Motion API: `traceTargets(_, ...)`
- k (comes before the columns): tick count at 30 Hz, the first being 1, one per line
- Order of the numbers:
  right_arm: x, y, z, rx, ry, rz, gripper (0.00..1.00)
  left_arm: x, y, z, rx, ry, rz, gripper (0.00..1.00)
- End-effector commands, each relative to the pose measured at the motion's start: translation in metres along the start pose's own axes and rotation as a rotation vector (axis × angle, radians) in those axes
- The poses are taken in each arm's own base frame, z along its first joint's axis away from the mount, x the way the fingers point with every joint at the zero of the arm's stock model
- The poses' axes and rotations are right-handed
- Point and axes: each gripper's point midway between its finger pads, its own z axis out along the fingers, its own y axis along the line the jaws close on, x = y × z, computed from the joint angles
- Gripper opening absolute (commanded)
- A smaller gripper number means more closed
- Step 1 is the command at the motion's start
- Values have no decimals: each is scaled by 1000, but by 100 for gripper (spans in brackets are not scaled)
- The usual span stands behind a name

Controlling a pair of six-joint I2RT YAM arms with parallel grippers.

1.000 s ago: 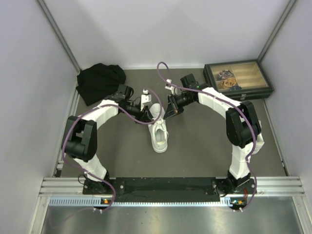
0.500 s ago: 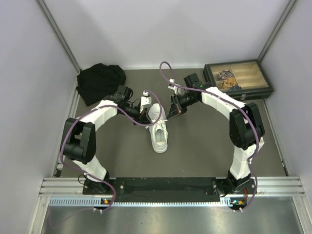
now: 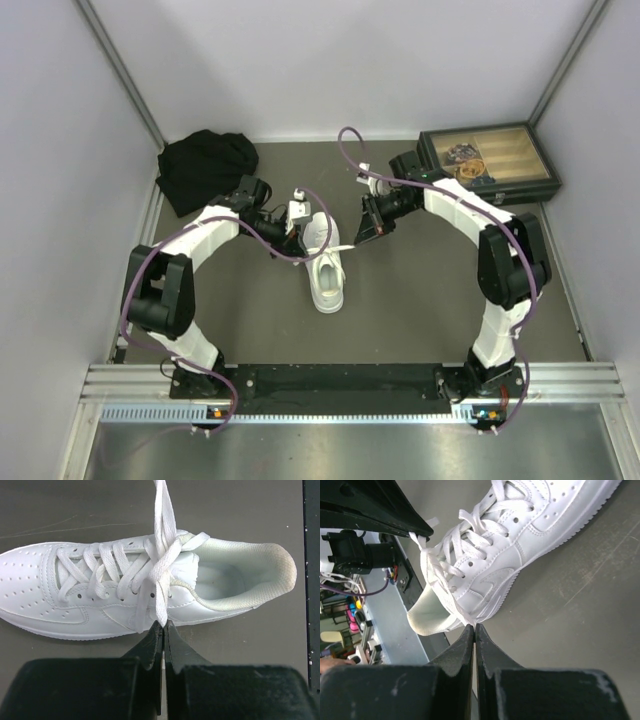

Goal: Tie the shoes

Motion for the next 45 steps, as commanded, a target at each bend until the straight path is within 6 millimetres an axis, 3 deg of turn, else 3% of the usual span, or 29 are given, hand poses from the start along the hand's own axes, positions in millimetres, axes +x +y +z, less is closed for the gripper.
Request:
traceTargets(1, -3, 3, -22, 26, -39, -68, 0, -14, -1, -12, -24, -6, 67, 0)
traceTargets(13, 5, -21, -35, 90, -46, -48, 0, -8, 6, -21, -51, 26, 42, 0)
traceTargets(24, 6, -37, -34, 122, -42, -38, 0, -2, 17, -25, -61, 32, 17, 0)
traceTargets(31, 6, -39, -32, 110, -38, -37, 0, 4, 3, -24, -2, 35, 41, 0)
traceTargets(35, -3, -34, -31, 80, -54, -41, 0, -2, -4, -21, 10, -3, 54, 1)
traceTargets(37, -4, -31, -29, 71, -52, -43, 0, 0, -9, -18, 24, -7, 53, 19)
traceTargets(40, -10, -25, -27, 49, -51, -56, 0, -9, -3, -24, -44, -60, 3, 34)
traceTargets(43, -12, -22, -27, 43, -55, -54, 0, -18, 3, -35, -125, -118, 28, 48)
traceTargets(44, -12, -21, -26, 42, -54, -56, 0, -25, 9, -40, -164, -147, 59, 48)
traceTargets(45, -12, -20, -27, 40, -55, -55, 0, -20, 7, -41, -176, -153, 60, 48)
